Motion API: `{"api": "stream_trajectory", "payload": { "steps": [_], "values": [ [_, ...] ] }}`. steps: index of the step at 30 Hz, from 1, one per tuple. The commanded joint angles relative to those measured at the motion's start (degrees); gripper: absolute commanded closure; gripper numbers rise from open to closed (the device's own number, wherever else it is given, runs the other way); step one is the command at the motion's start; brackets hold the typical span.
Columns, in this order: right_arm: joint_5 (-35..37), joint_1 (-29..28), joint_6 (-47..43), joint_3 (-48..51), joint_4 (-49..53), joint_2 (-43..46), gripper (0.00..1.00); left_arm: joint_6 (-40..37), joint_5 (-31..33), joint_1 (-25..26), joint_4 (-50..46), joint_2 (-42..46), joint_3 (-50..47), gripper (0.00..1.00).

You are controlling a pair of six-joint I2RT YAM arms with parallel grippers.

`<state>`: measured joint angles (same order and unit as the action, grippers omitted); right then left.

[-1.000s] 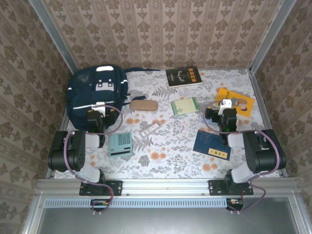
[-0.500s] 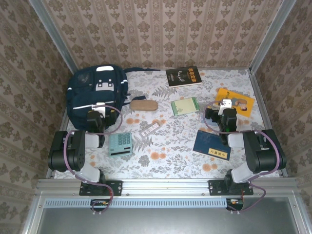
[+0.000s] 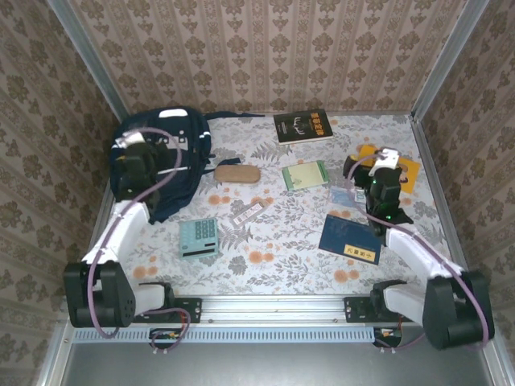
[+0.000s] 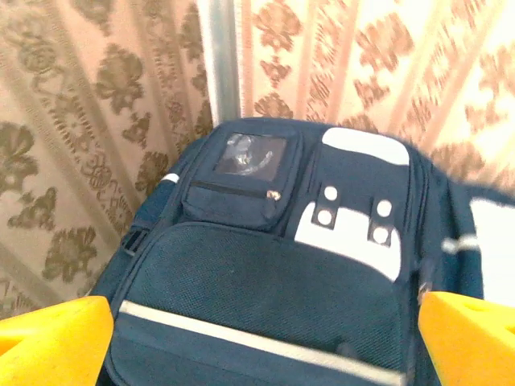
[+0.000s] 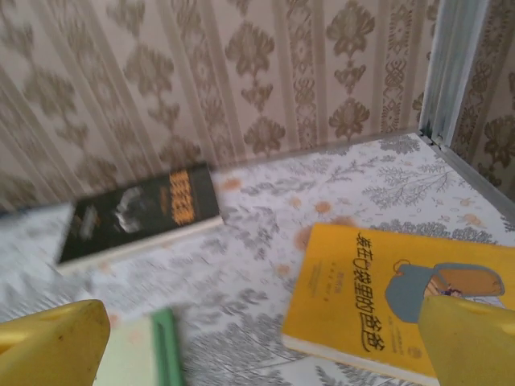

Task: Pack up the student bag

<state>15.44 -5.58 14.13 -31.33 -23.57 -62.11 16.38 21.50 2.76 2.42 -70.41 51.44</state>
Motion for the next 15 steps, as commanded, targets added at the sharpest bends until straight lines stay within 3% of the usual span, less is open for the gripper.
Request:
{"api": "stream_trajectory", "payload": {
  "steps": [1,4,8,13,15],
  "values": [
    [-3.57,0.31,13.84,-5.29,15.94,4.75,0.0,15.19,-4.31,-3.14,-25.44,0.52,7.33,0.0],
    [-8.69,0.31,22.03,-7.34,21.03,8.33,0.0,16.52,-10.01,-3.67,-25.42,2.76,6.95,0.0],
    [-22.01,-1.25,22.86,-3.67,14.36,11.76,0.0,15.48,-14.55,-1.74,-18.93,6.82,0.94,0.0],
    [-24.49,-8.92,21.05,-5.9,17.3,11.77,0.0,14.16,-10.52,5.28,-22.66,5.59,0.06,0.01],
    [-23.67,-12.78,19.7,-5.57,17.24,11.37,0.0,12.36,-7.78,8.06,-24.46,3.55,-0.09,0.06]
  ]
}}
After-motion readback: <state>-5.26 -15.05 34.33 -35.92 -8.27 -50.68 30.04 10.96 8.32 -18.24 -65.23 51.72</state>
